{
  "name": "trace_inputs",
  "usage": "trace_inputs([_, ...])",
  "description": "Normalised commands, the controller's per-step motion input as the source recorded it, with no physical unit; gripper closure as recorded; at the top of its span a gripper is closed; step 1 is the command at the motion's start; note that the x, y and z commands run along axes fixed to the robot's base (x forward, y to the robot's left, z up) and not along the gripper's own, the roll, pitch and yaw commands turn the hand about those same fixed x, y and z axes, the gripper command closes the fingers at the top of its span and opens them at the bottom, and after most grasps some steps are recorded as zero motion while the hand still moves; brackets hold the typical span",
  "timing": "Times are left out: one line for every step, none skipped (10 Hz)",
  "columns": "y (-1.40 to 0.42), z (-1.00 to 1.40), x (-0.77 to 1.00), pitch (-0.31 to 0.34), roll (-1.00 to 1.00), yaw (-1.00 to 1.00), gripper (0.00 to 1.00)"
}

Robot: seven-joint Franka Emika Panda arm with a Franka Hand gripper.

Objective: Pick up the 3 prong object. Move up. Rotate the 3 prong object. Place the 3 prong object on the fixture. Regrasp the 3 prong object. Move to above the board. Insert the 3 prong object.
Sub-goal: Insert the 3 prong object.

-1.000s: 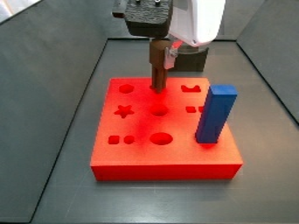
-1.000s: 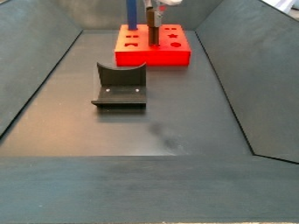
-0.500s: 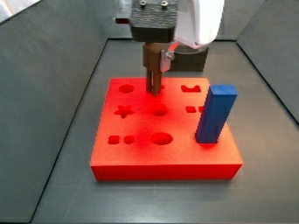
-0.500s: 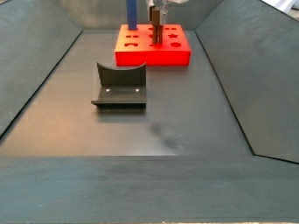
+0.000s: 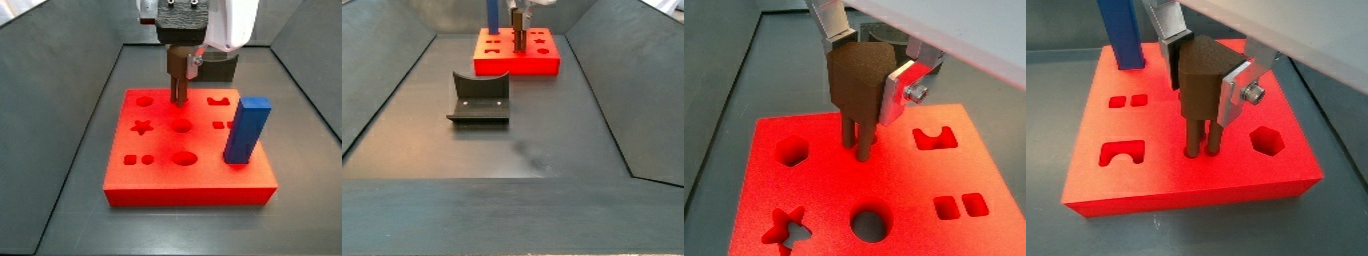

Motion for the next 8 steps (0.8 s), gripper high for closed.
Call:
trace_inputs([-0.01,-0.33,0.00,-0.066,0.00,0.00,1.00])
trace_inputs([0.00,-0.60,0.18,-0.019,0.00,-0.10,1.00])
trace_inputs([0.00,-0.60,0.35,0.000,0.01,-0.31,1.00])
trace_inputs([0.11,-0.55,0.33,0.004,0.00,-0.54,1.00])
trace_inputs([0.07,-0.55,0.16,0.007,0.00,-0.68,1.00])
trace_inputs([0.08,-0.51,0.14,0.026,0.00,-0.65,1.00])
trace_inputs([0.00,-0.05,0.07,0.040,0.00,-0.32,1.00])
trace_inputs([0.00,0.00,0.00,0.000,0.00,0.00,1.00])
